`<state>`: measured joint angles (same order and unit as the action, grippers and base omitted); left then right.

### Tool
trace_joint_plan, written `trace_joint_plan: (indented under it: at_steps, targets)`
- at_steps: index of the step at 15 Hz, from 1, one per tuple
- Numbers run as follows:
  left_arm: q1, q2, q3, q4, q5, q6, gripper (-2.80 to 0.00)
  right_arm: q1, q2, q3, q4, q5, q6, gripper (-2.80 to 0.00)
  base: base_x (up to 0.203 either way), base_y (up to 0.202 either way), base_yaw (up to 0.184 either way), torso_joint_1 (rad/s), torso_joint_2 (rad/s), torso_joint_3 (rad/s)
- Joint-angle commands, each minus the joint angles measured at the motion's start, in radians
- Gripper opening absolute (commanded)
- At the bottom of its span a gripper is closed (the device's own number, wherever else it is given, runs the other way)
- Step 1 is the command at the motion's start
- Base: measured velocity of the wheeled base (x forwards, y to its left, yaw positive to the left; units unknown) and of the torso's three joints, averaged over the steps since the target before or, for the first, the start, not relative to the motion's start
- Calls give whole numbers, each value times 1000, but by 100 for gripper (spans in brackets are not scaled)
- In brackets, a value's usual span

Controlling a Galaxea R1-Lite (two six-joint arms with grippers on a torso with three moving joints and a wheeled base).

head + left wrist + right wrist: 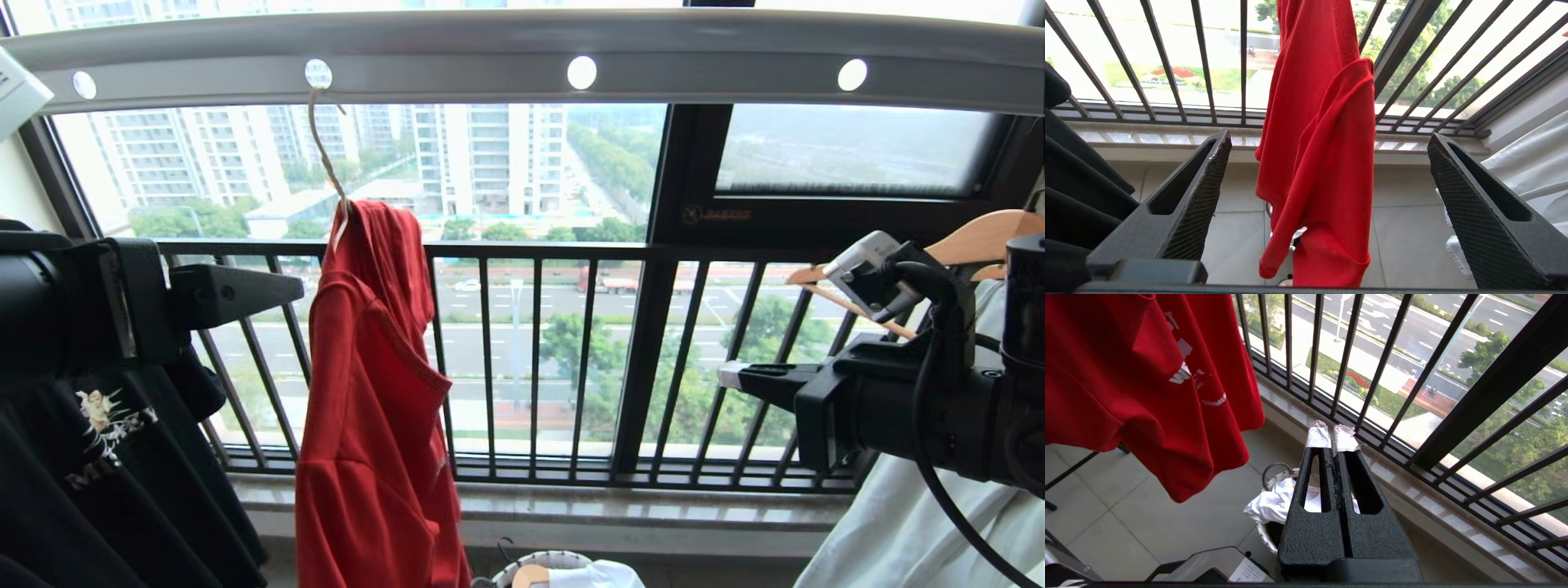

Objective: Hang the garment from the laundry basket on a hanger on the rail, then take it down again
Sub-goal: Take the clothes off the clothes rack

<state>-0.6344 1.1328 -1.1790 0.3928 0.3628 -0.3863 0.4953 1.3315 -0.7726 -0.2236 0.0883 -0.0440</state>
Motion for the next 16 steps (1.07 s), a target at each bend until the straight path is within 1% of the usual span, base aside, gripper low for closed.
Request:
trace_joint_plan:
  at_steps: [1, 3, 4, 6, 7, 8, 9, 13, 16]
  targets:
    - [-6, 31, 57, 0, 6, 0, 0, 0, 2, 1, -2, 1, 0, -280, 0, 0, 0, 0, 0, 0]
    - [10, 95, 112, -10, 9, 0, 0, 0, 2, 1, -2, 1, 0, -280, 0, 0, 0, 0, 0, 0]
    - [17, 127, 135, -46, 10, 1, 0, 0, 2, 2, -2, 1, 0, -280, 0, 0, 0, 0, 0, 0]
    - [51, 188, 162, -218, 8, 17, 0, 0, 3, 2, -2, 1, 0, -280, 0, 0, 0, 0, 0, 0]
    - [70, 204, 165, -261, 7, 52, 0, 0, 3, 2, -2, 1, 0, -280, 0, 0, 0, 0, 0, 0]
    - [75, 206, 162, -275, 7, 75, 0, 0, 10, 2, -2, 0, 0, -280, 0, 0, 0, 0, 0, 0]
    - [76, 198, 159, -275, 7, 80, -280, 0, 15, 2, -2, -1, 0, -280, 0, 0, 0, 0, 0, 0]
    - [80, 152, 167, -269, 7, 82, -280, 0, 17, 2, -2, -1, 0, -280, 0, 0, 0, 0, 0, 0]
    - [97, 117, 177, -265, 7, 84, -280, 0, 17, 6, -2, 1, 0, -280, 0, 0, 0, 0, 0, 0]
